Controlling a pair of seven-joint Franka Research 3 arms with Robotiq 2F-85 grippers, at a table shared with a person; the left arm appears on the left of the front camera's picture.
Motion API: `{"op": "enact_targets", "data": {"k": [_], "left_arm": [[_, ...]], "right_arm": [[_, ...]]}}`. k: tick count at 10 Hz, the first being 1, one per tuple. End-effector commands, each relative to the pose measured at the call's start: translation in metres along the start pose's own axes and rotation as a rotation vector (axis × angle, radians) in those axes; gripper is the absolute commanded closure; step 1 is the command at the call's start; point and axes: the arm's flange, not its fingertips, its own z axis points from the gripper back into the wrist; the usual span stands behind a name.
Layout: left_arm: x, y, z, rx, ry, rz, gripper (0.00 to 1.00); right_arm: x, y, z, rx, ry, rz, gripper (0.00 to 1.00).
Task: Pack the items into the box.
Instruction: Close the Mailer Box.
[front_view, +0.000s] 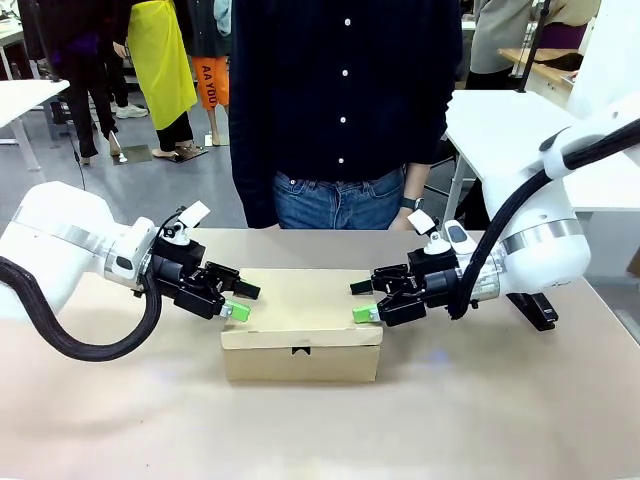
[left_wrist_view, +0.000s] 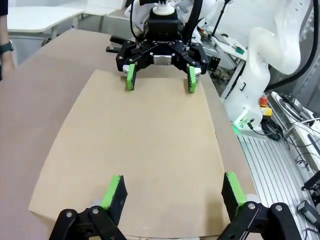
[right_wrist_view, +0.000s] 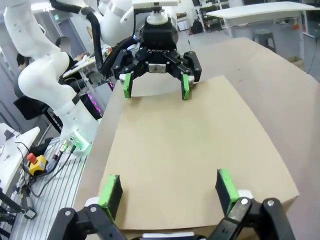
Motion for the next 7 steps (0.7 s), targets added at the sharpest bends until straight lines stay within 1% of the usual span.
{"op": "enact_targets", "data": {"k": [1,2,3,5,7], "left_arm": [[-0.001,-0.008,-0.002,0.05,0.006,-0.027,0.0],[0.001,-0.01,0.001,0.067,0.002,-0.034,0.0],[0.008,-0.015,0.007,0.083,-0.035,-0.044,0.0],[0.027,-0.037,0.029,0.079,-0.164,-0.074,0.0],[0.045,-0.065,0.058,0.065,-0.269,-0.011,0.0]], "right_arm": [[-0.007,0.004,-0.004,0.01,0.065,0.076,0.0],[-0.007,0.007,-0.004,0.018,0.077,0.098,0.0],[-0.006,0.008,-0.003,0.032,0.067,0.096,0.0],[0.013,0.018,0.023,0.039,-0.101,0.053,0.0],[0.036,0.041,0.064,0.02,-0.243,-0.014,0.0]]}}
